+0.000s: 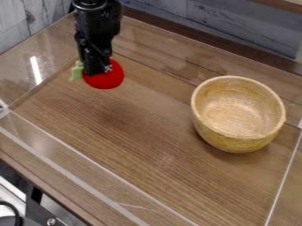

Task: Move the red object to the left side of the table

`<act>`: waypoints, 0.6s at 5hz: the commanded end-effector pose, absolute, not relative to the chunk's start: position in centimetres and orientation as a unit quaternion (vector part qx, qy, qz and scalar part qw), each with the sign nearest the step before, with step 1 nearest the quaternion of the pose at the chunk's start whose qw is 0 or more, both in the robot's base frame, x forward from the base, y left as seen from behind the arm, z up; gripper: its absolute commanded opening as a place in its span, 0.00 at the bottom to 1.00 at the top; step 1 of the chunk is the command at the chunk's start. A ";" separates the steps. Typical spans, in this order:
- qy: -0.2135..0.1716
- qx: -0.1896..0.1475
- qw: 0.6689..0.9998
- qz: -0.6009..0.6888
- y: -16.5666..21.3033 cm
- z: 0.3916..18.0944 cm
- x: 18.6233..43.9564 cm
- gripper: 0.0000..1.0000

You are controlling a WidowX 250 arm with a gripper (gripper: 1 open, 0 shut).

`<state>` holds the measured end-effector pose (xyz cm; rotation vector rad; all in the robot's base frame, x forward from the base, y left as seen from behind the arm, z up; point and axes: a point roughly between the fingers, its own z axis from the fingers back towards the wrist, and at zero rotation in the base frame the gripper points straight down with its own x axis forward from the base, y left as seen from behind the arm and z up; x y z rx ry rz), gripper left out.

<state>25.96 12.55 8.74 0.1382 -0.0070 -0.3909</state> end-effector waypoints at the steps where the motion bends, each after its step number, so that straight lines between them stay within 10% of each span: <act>1: -0.020 0.084 0.979 -0.186 13.7 9.7 27.1 0.00; 3: -0.015 0.085 0.980 -0.178 14.9 9.1 27.7 0.00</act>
